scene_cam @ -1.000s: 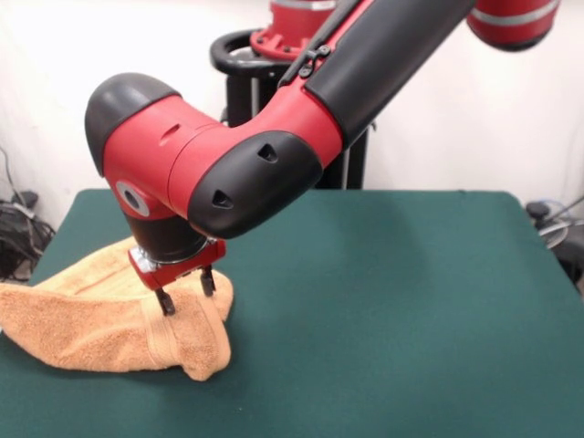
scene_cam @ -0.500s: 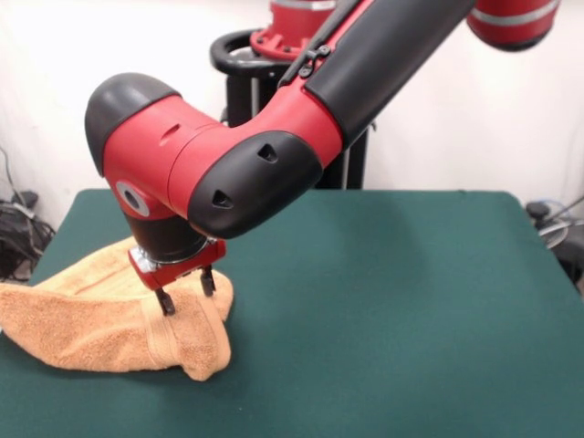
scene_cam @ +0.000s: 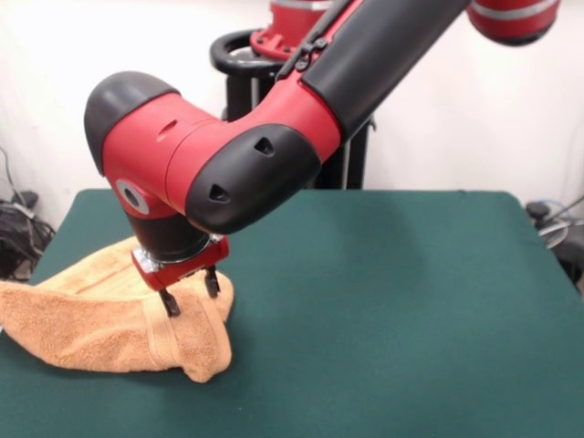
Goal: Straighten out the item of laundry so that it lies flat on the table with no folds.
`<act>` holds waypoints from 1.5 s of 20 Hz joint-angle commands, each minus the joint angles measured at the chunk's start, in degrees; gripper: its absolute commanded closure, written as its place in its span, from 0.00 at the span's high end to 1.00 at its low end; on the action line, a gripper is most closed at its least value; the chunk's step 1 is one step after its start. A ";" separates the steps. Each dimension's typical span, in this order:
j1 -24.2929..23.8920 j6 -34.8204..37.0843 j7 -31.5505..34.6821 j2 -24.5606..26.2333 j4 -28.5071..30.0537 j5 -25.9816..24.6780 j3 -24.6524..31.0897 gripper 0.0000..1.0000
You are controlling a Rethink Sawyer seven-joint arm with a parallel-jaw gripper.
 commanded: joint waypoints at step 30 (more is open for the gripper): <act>0.05 2.22 9.07 3.97 -2.53 -0.22 5.77 1.00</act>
